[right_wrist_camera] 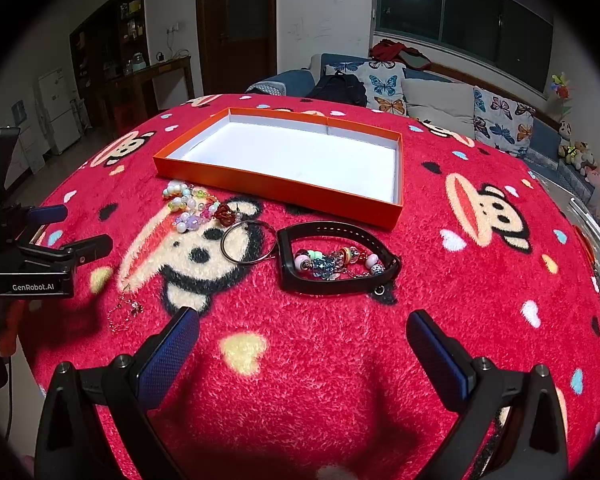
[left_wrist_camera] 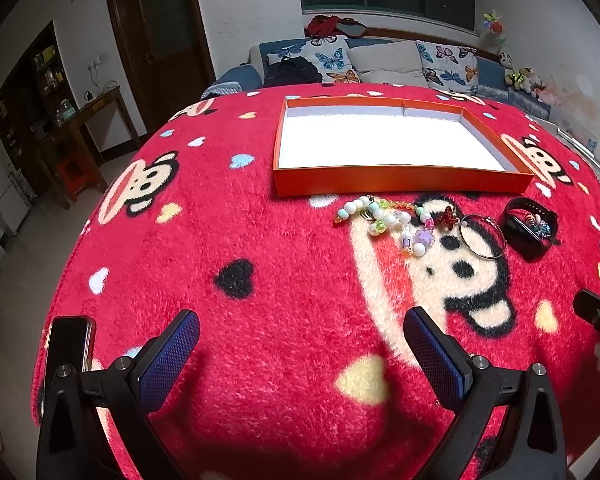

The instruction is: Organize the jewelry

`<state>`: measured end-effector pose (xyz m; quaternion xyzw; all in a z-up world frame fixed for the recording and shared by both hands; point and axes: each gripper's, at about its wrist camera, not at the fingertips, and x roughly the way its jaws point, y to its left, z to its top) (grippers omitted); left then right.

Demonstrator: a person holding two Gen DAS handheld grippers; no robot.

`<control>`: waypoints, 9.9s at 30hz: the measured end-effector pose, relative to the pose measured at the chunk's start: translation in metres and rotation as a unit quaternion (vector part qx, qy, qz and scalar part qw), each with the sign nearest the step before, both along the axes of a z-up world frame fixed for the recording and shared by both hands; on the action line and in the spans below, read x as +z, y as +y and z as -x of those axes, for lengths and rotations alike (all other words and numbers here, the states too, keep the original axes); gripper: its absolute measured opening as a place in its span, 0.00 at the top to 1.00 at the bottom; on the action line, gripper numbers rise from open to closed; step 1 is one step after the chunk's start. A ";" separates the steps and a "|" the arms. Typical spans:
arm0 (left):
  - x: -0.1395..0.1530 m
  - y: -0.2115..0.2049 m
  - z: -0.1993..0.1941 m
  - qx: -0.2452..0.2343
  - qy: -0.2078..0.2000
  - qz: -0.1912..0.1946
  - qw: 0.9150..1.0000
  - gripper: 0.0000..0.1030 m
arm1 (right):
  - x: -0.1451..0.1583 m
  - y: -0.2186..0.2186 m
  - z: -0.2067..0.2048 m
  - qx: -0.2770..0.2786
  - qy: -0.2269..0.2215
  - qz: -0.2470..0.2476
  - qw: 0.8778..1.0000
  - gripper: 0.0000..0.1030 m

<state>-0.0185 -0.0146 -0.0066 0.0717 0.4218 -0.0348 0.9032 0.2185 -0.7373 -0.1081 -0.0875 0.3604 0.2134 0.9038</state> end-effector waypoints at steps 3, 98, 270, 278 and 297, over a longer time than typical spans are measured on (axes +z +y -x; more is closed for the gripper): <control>0.000 0.000 0.000 0.000 0.000 -0.001 1.000 0.00 | 0.000 0.000 0.000 0.000 -0.001 0.000 1.000 0.00; -0.004 -0.054 0.041 -0.224 -0.017 0.089 0.970 0.89 | -0.014 -0.018 -0.016 -0.008 0.029 -0.039 0.999 0.00; 0.001 -0.020 -0.056 -0.166 0.023 0.092 0.982 0.55 | -0.002 -0.018 -0.055 0.016 0.046 -0.049 0.998 0.41; -0.006 -0.024 -0.063 -0.156 0.025 0.106 0.982 0.55 | -0.008 -0.026 -0.050 0.003 0.052 -0.063 0.997 0.41; -0.013 -0.025 -0.074 -0.170 0.023 0.123 0.977 0.91 | -0.018 -0.034 -0.056 -0.009 0.070 -0.077 0.995 0.41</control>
